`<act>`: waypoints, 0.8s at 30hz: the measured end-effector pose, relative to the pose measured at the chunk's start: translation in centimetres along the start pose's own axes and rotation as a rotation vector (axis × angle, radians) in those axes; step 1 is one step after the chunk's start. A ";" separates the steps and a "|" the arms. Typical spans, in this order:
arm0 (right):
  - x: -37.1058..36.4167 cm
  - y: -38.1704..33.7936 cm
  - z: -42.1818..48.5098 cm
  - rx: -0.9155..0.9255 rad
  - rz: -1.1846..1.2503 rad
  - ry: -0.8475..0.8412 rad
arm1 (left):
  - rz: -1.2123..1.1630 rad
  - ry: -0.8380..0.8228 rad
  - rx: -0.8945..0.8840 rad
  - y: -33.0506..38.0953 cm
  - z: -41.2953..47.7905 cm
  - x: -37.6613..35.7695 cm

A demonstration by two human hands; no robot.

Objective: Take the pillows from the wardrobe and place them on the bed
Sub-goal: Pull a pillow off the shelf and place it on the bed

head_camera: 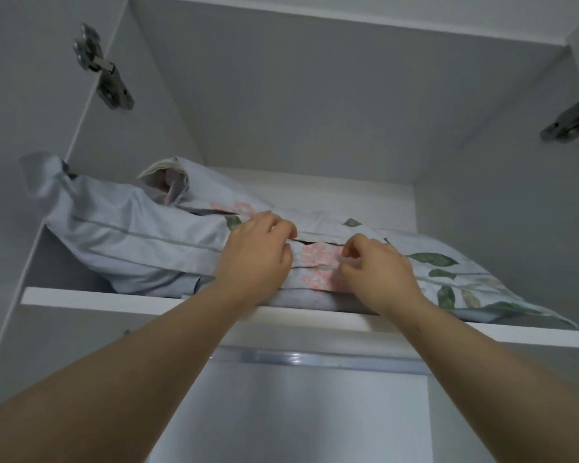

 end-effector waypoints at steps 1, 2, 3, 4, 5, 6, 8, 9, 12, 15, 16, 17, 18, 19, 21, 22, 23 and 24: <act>-0.2 0.4 0.5 -0.008 -0.033 -0.033 | 0.007 -0.007 -0.017 0.0 0.5 -0.5; -0.6 1.0 0.9 -0.017 -0.053 -0.075 | 0.027 -0.030 -0.030 0.0 0.9 -1.1; -1.1 1.6 1.2 -0.034 -0.048 -0.129 | 0.059 -0.075 -0.031 0.0 1.1 -1.8; -1.7 2.2 1.4 -0.057 -0.018 -0.197 | 0.098 -0.139 -0.022 -0.3 1.2 -2.7; -2.4 2.8 1.3 -0.084 0.026 -0.269 | 0.150 -0.209 -0.007 -0.7 1.2 -3.7; -3.1 3.3 1.1 -0.106 0.067 -0.334 | 0.212 -0.286 0.011 -1.0 1.2 -4.7; -4.0 3.8 0.6 -0.123 0.110 -0.419 | 0.289 -0.401 0.049 -1.5 1.1 -6.0; -4.3 3.9 0.5 -0.122 0.113 -0.445 | 0.305 -0.427 0.066 -1.5 1.1 -6.4; -4.9 4.2 0.8 -0.117 0.120 -0.499 | 0.414 -0.390 0.085 -0.6 1.8 -6.6; -5.3 4.7 1.2 -0.110 0.147 -0.527 | 0.499 -0.178 0.070 0.5 3.1 -6.1; -5.4 4.9 1.2 -0.110 0.162 -0.527 | 0.495 -0.120 0.068 0.7 3.4 -6.1; -5.5 5.1 1.2 -0.111 0.174 -0.522 | 0.484 -0.087 0.068 0.7 3.7 -6.3; -5.6 5.3 1.1 -0.112 0.180 -0.517 | 0.477 -0.097 0.078 0.5 3.9 -6.7; -5.6 5.4 1.1 -0.114 0.180 -0.511 | 0.475 -0.136 0.101 0.0 4.2 -7.1; -5.8 5.5 1.1 -0.112 0.177 -0.503 | 0.472 -0.228 0.200 -1.0 4.5 -8.0; -5.9 5.5 1.2 -0.111 0.186 -0.493 | 0.473 -0.245 0.244 -1.6 4.7 -8.2; -5.9 5.6 1.3 -0.105 0.192 -0.485 | 0.474 -0.239 0.282 -1.9 4.9 -8.3; -6.0 5.6 1.3 -0.101 0.201 -0.478 | 0.475 -0.212 0.306 -2.0 5.0 -8.2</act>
Point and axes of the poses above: each hand's wrist, its own z-axis towards the middle knuckle, its own x-axis out of the back of the hand, y = z × x, the point moved 5 cm from there along z, towards the middle knuckle, and after that the axes turned 13 degrees about x, right-handed, at the moved point
